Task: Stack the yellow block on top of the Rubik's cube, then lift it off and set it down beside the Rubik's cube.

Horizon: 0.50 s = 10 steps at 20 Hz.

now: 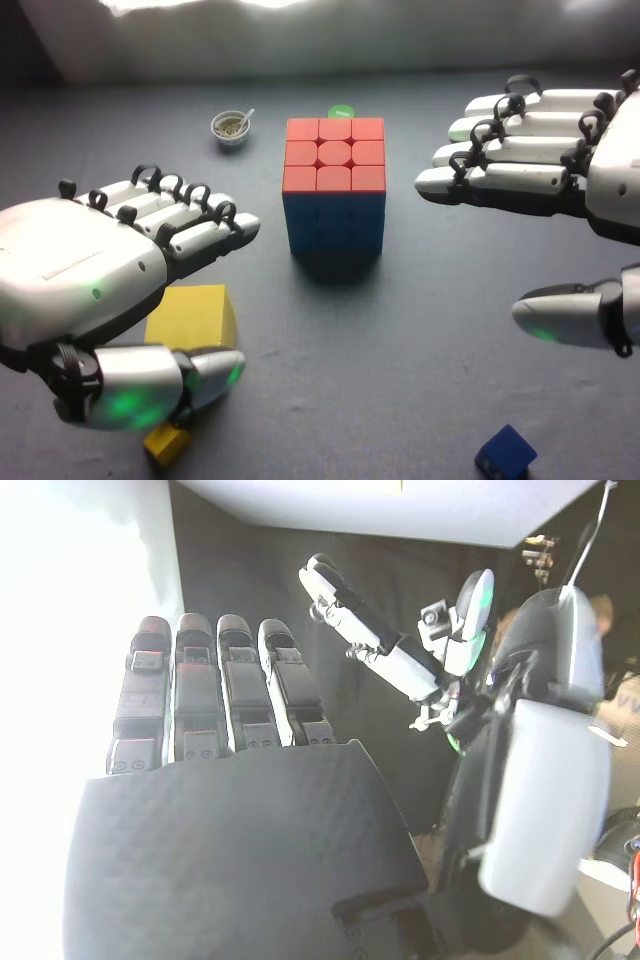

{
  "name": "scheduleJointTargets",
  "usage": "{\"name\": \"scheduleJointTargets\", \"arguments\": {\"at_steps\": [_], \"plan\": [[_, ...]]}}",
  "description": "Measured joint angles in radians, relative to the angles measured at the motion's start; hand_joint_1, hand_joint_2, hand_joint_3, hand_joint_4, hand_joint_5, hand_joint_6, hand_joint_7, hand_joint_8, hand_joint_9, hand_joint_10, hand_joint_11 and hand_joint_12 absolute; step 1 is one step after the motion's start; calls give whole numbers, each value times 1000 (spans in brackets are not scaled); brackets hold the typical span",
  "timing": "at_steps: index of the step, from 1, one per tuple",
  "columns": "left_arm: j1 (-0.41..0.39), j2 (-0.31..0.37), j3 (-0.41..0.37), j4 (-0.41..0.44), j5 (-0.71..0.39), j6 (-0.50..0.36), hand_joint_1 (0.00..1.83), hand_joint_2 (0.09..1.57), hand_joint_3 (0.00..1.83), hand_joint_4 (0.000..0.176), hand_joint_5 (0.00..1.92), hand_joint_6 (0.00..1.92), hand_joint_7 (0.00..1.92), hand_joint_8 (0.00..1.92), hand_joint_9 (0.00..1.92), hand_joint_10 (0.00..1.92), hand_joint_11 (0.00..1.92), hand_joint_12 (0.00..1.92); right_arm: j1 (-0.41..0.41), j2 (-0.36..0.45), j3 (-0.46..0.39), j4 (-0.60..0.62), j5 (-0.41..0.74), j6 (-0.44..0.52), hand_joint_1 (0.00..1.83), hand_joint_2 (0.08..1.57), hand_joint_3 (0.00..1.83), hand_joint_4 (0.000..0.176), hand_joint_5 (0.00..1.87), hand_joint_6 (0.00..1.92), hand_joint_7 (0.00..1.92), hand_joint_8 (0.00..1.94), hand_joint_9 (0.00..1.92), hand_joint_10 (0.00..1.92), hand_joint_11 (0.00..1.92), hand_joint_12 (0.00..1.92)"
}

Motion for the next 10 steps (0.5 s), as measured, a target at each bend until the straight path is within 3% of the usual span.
{"name": "scheduleJointTargets", "arguments": {"at_steps": [6,8,10], "plan": [[0,0,4,-1,9,1,119,1282,4,0,102,2,81,3,43,1,39,37,0,0,0,-1,-2,0,0,1256,23,0,29,3,29,3,0,0,0,0],[0,0,4,-1,23,2,271,1161,0,0,88,3,95,2,89,4,94,105,0,0,0,-1,-2,0,9,1268,23,0,42,7,48,8,0,0,0,0],[0,0,4,-8,44,4,452,1077,0,0,66,1,81,3,97,6,3,387,0,0,0,-1,-2,0,3,1263,14,0,46,5,53,5,10,3,0,0]]}}
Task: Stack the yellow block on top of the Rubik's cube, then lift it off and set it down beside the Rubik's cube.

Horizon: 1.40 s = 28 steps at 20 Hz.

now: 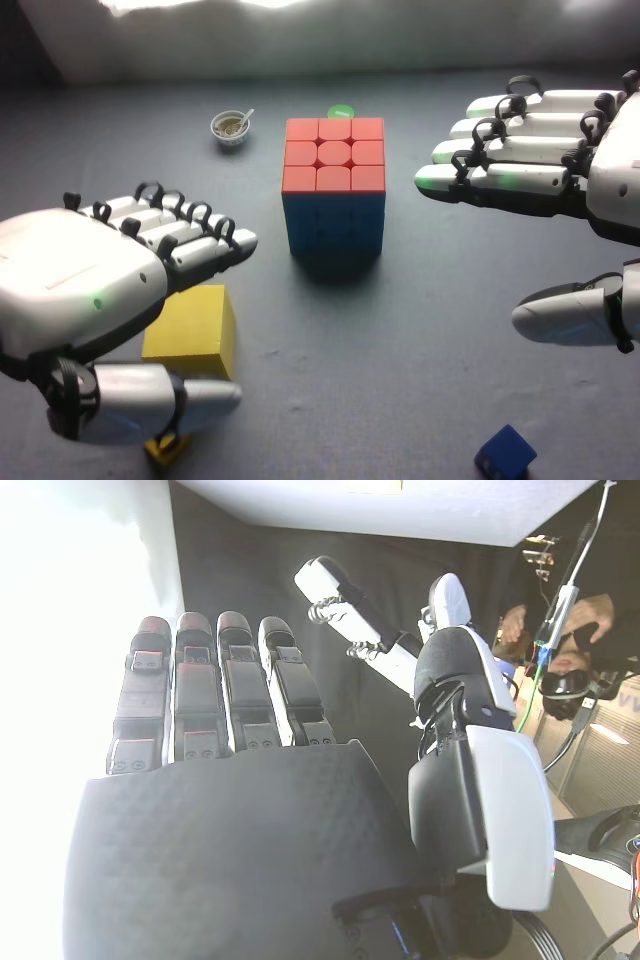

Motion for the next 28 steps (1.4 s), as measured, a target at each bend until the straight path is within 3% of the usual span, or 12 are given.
{"name": "scheduleJointTargets", "arguments": {"at_steps": [3,5,6,9,11,16,19,25,28], "plan": [[0,-29,2,-87,10,115,567,1043,0,0,0,0,2,0,49,0,0,329,0,0,0,0,0,0,0,1264,12,0,81,17,89,16,53,19,3,1],[-37,-69,23,-217,55,280,647,1016,0,0,0,0,5,1,53,2,0,394,0,0,0,0,0,0,0,1271,13,0,69,10,78,9,36,11,0,0],[-46,-85,37,-232,73,312,712,1051,3,0,0,0,0,0,35,0,0,381,0,0,0,0,0,0,0,1274,14,0,79,13,86,12,41,12,0,0],[-33,-130,63,-275,59,330,865,1014,0,0,0,0,0,0,44,5,0,443,0,0,0,0,-1,0,0,1289,18,0,65,6,71,4,30,7,0,0],[-24,-154,75,-319,32,333,886,1009,0,0,0,0,0,0,43,3,0,482,0,0,0,0,0,0,0,1286,14,0,54,1,50,0,14,0,0,0],[-23,-216,122,-457,-43,434,935,1013,5,0,6,2,27,9,70,9,0,538,0,0,0,0,0,0,23,1294,5,0,96,7,94,4,52,11,15,17],[-20,-248,142,-485,-38,470,986,1014,1,0,17,6,26,5,72,6,0,492,0,0,0,0,0,0,22,1298,3,0,70,0,95,0,56,5,0,4],[-2,-265,168,-540,-53,523,1060,959,0,0,128,14,155,15,197,21,0,707,0,0,0,0,1,0,32,1297,1,0,54,2,53,0,25,0,0,0],[0,-272,179,-542,-43,523,1034,987,7,0,111,2,139,2,190,12,0,709,0,0,0,0,0,0,31,1307,5,0,48,1,56,2,28,4,1,0]]}}
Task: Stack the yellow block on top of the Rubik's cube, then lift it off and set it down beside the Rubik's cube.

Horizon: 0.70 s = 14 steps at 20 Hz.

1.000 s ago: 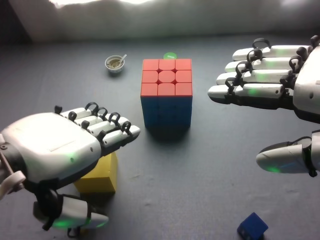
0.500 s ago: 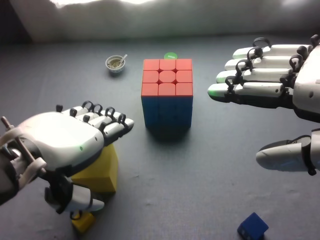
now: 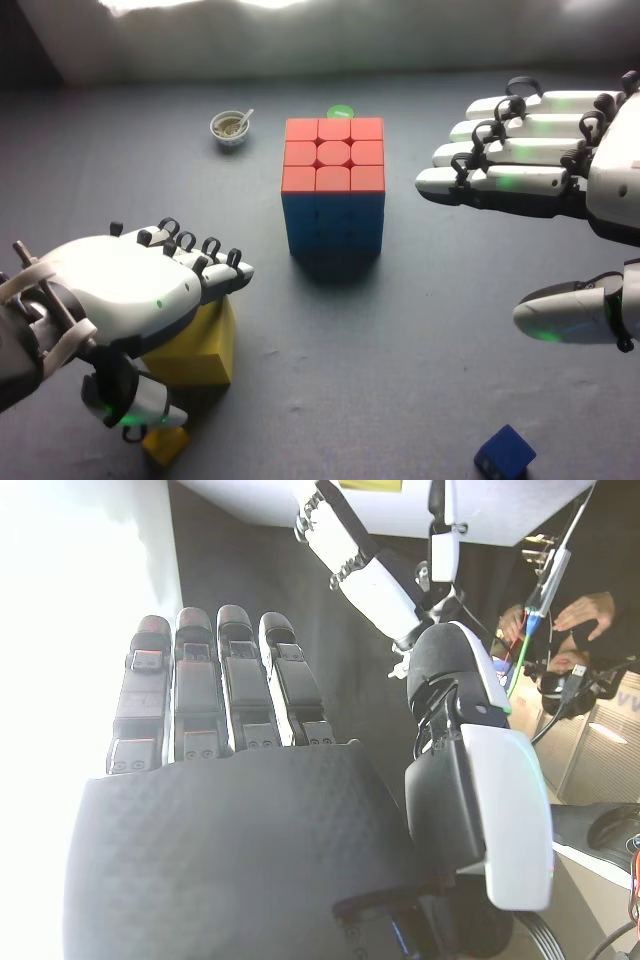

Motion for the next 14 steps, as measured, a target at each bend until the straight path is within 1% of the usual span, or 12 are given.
{"name": "scheduleJointTargets", "arguments": {"at_steps": [1,2,3,4,5,6,7,10,12,13,14], "plan": [[0,0,5,3,0,0,992,1026,17,0,75,0,108,0,157,3,0,631,0,0,0,0,0,0,20,1307,5,0,50,2,59,3,33,6,3,1],[0,0,11,2,-3,1,1049,996,1,0,141,17,173,14,216,18,0,733,0,0,0,0,0,0,26,1308,4,0,56,4,68,6,44,10,9,5],[0,-1,12,-3,-8,1,1074,982,0,0,172,18,215,18,247,22,0,789,0,0,0,0,0,0,50,1303,1,0,72,9,78,7,51,11,22,13],[0,-6,14,-5,-17,1,1041,1011,7,0,149,5,201,6,239,12,0,782,0,0,0,0,0,0,23,1313,5,0,41,2,37,1,17,3,4,2],[0,-12,18,-8,-19,4,1056,1021,10,0,148,3,221,12,247,13,0,781,0,0,0,0,0,0,38,1312,3,0,53,6,51,7,29,8,3,1],[0,-15,19,-15,-18,9,1096,1019,6,0,187,13,266,20,280,21,0,833,0,0,0,0,0,0,29,1315,4,0,40,1,35,1,15,2,0,0],[0,-19,19,-27,-19,19,1116,1005,0,0,263,16,332,14,338,21,0,928,0,0,0,0,0,0,27,1313,3,0,39,1,44,5,24,5,0,0],[0,-30,21,-43,-26,26,1119,1019,5,0,272,10,342,8,344,15,0,933,0,0,0,0,0,0,29,1313,2,0,38,0,46,5,28,7,0,0],[2,-32,21,-46,-31,33,1152,1040,8,0,322,12,419,15,433,31,0,1023,0,0,0,0,0,0,40,1317,4,0,58,8,63,10,44,12,14,7],[2,-32,22,-50,-38,37,1198,1045,3,0,369,14,468,14,487,34,0,1096,0,0,0,0,0,0,67,1312,0,0,71,3,80,0,66,1,0,133],[3,-33,23,-50,-45,37,1218,1056,6,0,393,19,509,26,521,44,20,1118,0,0,0,0,0,0,97,1310,0,0,84,7,88,3,69,2,0,129]]}}
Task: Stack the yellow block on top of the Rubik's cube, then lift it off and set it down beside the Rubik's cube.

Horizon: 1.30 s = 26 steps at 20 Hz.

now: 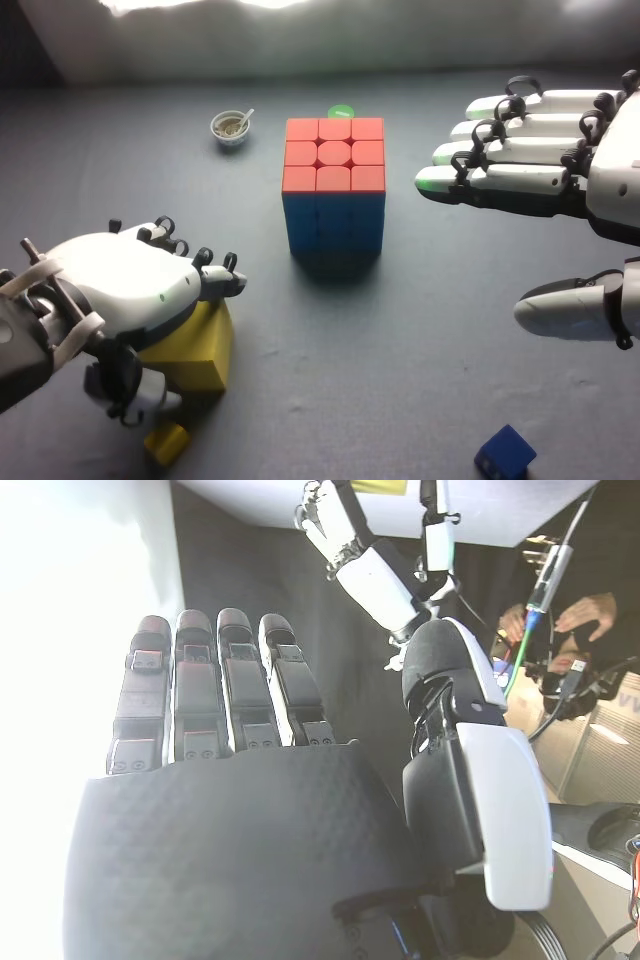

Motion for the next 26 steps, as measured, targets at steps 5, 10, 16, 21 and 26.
{"name": "scheduleJointTargets", "arguments": {"at_steps": [5,10,16,21,26], "plan": [[0,0,4,0,-21,5,1165,1159,0,0,721,17,828,48,647,445,235,1335,11,5,-14,1,-36,0,94,1318,2,0,112,6,125,5,92,6,0,112],[0,-6,4,-8,-33,10,1199,1204,0,0,854,1027,805,1458,704,1135,498,1439,13,14,-15,2,-70,-41,66,1316,0,0,109,5,115,4,88,8,0,139],[-8,-7,3,-15,-32,12,1220,1170,0,0,926,915,850,1395,761,1115,566,1402,-27,42,-14,-11,-90,-55,109,1308,0,0,151,10,161,8,127,12,0,225],[-62,-21,42,-32,39,27,1222,1166,0,0,944,889,850,1396,746,1128,543,1398,-36,43,15,71,-123,-29,57,1319,2,0,115,1,124,1,92,4,0,158],[-153,-25,116,-21,130,47,1227,1160,0,0,953,868,864,1375,737,1153,536,1423,10,39,64,267,-127,-32,67,1312,2,0,96,5,88,4,63,6,0,131]]}}
